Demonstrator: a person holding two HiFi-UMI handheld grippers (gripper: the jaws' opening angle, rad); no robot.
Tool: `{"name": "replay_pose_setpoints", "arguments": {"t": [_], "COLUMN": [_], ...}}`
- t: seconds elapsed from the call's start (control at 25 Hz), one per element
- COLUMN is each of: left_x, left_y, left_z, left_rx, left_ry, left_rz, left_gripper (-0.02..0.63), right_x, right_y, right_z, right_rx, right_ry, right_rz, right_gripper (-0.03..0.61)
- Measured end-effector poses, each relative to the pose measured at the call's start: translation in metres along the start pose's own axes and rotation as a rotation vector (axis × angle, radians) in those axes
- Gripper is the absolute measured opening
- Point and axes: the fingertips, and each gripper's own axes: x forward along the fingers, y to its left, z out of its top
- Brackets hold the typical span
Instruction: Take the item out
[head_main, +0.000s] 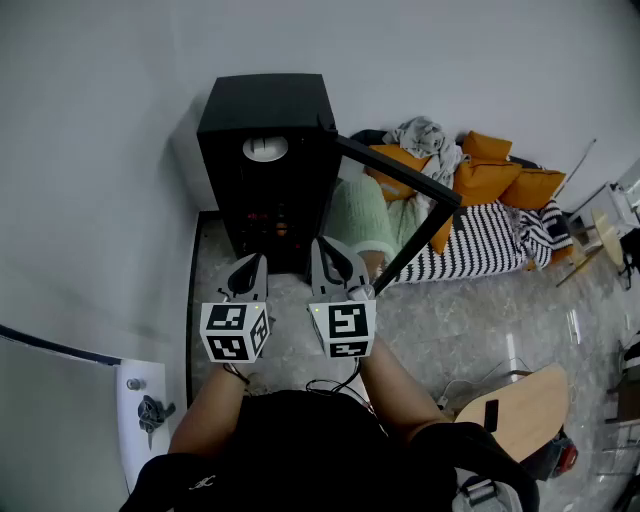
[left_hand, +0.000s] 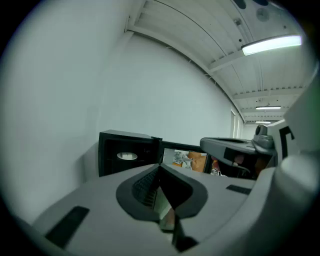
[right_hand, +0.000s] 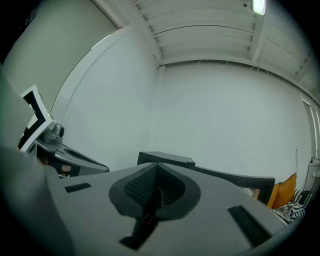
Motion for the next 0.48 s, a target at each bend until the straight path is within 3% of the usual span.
{"name": "replay_pose_setpoints", "arguments": {"t": [0.48], "left_x": [0.001], "left_y": [0.023], "left_z": [0.0], "left_rx": [-0.01], "left_ry": [-0.004], "left_rz": [0.013], "left_gripper": [0.008], "right_x": [0.012], "right_y": [0.016], "right_z": [0.006], "right_rx": [-0.091], "right_ry": [-0.038], "right_rz": [-0.021], "right_gripper": [0.006]}}
